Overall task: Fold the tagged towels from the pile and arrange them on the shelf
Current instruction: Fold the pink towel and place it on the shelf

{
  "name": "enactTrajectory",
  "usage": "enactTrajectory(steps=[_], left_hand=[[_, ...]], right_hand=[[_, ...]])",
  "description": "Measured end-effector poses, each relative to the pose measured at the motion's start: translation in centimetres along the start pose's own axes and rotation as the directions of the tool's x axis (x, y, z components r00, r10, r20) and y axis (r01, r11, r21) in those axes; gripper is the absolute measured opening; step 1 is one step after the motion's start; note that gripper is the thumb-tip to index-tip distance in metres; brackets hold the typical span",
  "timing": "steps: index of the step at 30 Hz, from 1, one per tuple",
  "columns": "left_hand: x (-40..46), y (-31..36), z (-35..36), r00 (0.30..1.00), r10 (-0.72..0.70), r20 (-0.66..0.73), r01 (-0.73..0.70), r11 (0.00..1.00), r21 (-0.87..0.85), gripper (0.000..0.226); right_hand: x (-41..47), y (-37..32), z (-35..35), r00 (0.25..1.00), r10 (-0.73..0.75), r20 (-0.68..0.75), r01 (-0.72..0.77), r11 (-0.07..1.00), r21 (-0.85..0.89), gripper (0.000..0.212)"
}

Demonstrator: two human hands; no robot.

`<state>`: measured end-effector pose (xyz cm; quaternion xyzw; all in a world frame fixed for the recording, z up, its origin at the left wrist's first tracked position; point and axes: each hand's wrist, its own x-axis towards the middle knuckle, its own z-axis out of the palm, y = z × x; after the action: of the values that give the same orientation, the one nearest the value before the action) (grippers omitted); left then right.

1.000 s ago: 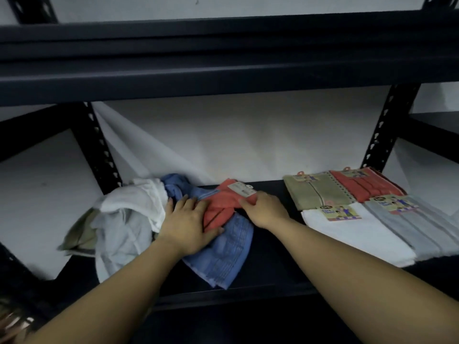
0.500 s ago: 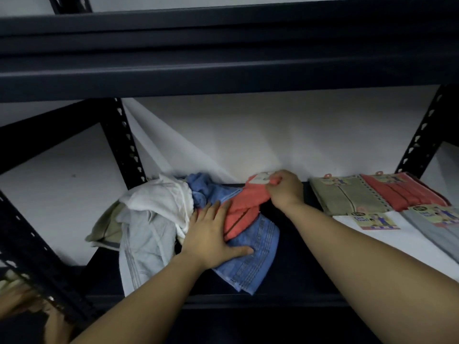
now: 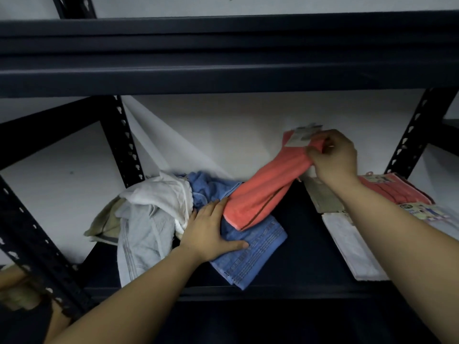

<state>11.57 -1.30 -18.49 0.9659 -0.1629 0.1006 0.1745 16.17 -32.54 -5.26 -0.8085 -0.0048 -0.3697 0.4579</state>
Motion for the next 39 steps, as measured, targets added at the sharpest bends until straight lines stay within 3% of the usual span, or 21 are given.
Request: enactTrajectory(steps=[4,6,12,18,22,25,31,36,39], left_hand=[[0.2,0.1,-0.1,0.999,-0.031,0.026,0.030,1.000,0.004,0.132],[0.2,0.2,0.0,0.999,-0.033,0.032,0.032,0.999,0.030,0.129],[0.7,1.5,-0.2,1.000,0.010,0.013,-0.012,0.983,0.182,0.112],[1.9,3.2,0.5,0.987,-0.035,0.157,0.024,0.997,0.069,0.097],[2.9,3.3,-0.1,0.995,0.013,0.095,-0.017,0.999,0.046,0.059],[3.3,3.0,-0.9,0.997,0.041,0.067,-0.042,0.999,0.014,0.045],[5.2,2.6,-4.3,0.984,0.077,-0.158,-0.090,0.993,-0.078,0.038],[7.5,1.8,-9.9,0.925,0.153,-0.347,-0.154,0.988,0.025,0.037],[8.7,0.2,-12.1,0.937,0.132,-0.323,-0.089,0.986,0.143,0.036]], right_hand=[[0.9,-0.8,-3.8,0.994,-0.006,-0.110,0.014,0.997,0.077,0.027],[1.3,-0.7,-5.8,0.995,0.026,-0.097,-0.015,0.993,0.115,0.030],[-2.1,2.2,-6.6,0.966,0.173,0.191,-0.207,0.963,0.175,0.035],[-6.2,5.9,-5.4,0.919,0.199,0.341,-0.224,0.974,0.034,0.034],[-7.8,7.0,-4.9,0.894,0.258,0.365,-0.283,0.959,0.013,0.035],[-8.4,7.8,-4.7,0.891,0.294,0.347,-0.300,0.953,-0.037,0.035],[-8.0,6.7,-4.1,0.907,0.173,0.383,-0.179,0.984,-0.021,0.032],[-7.6,5.5,-2.6,0.893,0.134,0.429,-0.151,0.989,0.004,0.031],[-8.0,4.7,-1.6,0.887,0.111,0.448,-0.139,0.990,0.030,0.031]])
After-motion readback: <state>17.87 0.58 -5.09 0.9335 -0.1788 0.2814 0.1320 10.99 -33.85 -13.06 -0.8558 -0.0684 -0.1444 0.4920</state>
